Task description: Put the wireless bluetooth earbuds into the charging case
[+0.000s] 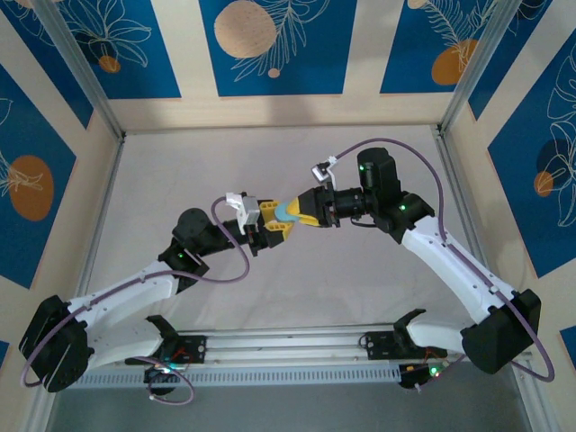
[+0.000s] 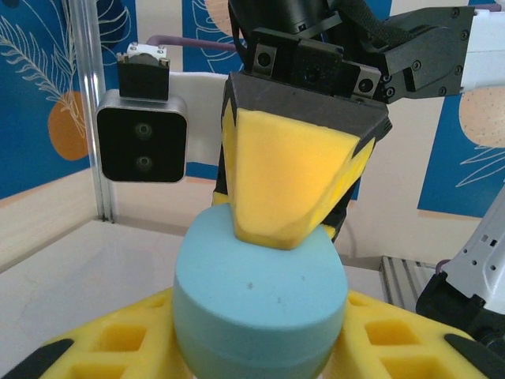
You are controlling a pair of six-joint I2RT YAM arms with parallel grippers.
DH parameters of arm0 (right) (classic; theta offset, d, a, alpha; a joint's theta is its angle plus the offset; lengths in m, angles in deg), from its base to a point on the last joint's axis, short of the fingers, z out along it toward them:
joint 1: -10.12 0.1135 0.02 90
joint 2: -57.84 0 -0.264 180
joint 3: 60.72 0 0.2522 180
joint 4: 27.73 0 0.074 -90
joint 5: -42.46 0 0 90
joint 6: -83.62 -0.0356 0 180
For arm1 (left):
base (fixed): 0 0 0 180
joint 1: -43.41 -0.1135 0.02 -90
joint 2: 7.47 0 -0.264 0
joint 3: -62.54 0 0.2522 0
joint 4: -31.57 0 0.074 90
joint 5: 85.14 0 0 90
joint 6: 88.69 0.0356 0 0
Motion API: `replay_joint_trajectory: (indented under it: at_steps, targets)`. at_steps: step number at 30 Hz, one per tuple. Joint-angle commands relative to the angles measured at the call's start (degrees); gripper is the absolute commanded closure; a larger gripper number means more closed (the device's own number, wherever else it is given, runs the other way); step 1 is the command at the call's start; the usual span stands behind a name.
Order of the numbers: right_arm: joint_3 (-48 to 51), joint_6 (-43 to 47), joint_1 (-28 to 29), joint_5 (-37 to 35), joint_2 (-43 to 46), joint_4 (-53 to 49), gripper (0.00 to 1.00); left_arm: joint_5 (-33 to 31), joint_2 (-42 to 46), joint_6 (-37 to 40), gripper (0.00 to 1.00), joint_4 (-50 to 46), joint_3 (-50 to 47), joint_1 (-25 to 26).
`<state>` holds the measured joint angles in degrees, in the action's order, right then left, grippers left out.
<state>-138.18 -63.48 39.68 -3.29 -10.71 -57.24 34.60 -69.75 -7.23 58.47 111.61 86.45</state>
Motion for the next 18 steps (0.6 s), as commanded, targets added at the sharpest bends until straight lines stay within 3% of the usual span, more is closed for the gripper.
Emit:
replay_joint_trajectory:
  at_steps: [1,6,13,18]
  targets:
    - [1.35,0.18,-0.42,-1.57,2.28,-0.55,0.84,-0.84,1.33,0.54,0.54,-0.19,1.98,0.58]
    - [4.32,-1.1,-1.84,-5.54,4.95,2.86,0.87,-1.67,1.84,1.3,0.4,-1.96,1.43,0.62]
    - [8.32,-2.53,-4.2,-8.79,5.89,4.64,0.88,-2.9,2.97,2.26,0.31,-3.89,0.33,0.61]
    - [13.99,-0.89,-7.27,-16.3,4.62,2.21,0.88,-9.62,5.72,2.95,0.27,-6.64,-0.43,0.61]
